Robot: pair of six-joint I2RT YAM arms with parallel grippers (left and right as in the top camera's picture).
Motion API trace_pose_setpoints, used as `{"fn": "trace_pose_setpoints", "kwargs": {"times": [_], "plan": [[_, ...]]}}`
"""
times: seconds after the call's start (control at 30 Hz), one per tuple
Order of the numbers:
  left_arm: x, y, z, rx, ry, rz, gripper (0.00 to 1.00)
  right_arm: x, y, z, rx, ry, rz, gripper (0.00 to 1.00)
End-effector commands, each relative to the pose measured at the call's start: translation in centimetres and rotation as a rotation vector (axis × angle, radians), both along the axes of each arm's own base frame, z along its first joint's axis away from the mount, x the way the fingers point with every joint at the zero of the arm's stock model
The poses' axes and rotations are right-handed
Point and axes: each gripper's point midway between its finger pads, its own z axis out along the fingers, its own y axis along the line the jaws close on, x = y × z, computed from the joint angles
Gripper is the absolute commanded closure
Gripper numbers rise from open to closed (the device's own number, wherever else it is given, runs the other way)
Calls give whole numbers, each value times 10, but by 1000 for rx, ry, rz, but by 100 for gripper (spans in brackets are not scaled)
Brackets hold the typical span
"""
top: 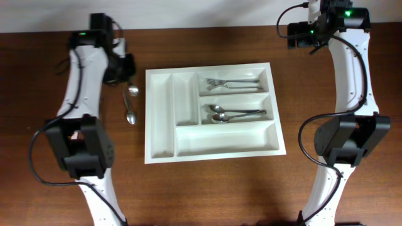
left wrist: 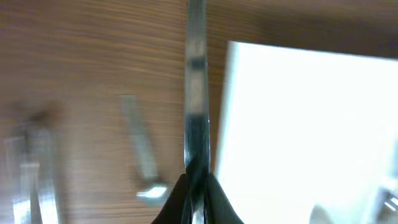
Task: Pack container
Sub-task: 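Carry the teaspoon into the tray's narrow left-middle compartment and release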
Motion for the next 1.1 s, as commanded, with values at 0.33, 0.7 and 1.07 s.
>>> {"fn": "trace_pose_setpoints", "kwargs": {"times": [0.33, 0.7, 1.07], "plan": [[-26, -145, -5, -77, 22, -263, 98, 0, 2, 17, -7, -39, -2, 1], [-34, -159, -31, -68, 86, -291, 79, 1, 2, 18, -7, -40, -3, 1], [-16, -123, 18, -60, 33, -205, 73, 1, 2, 18, -7, -40, -3, 1]]}}
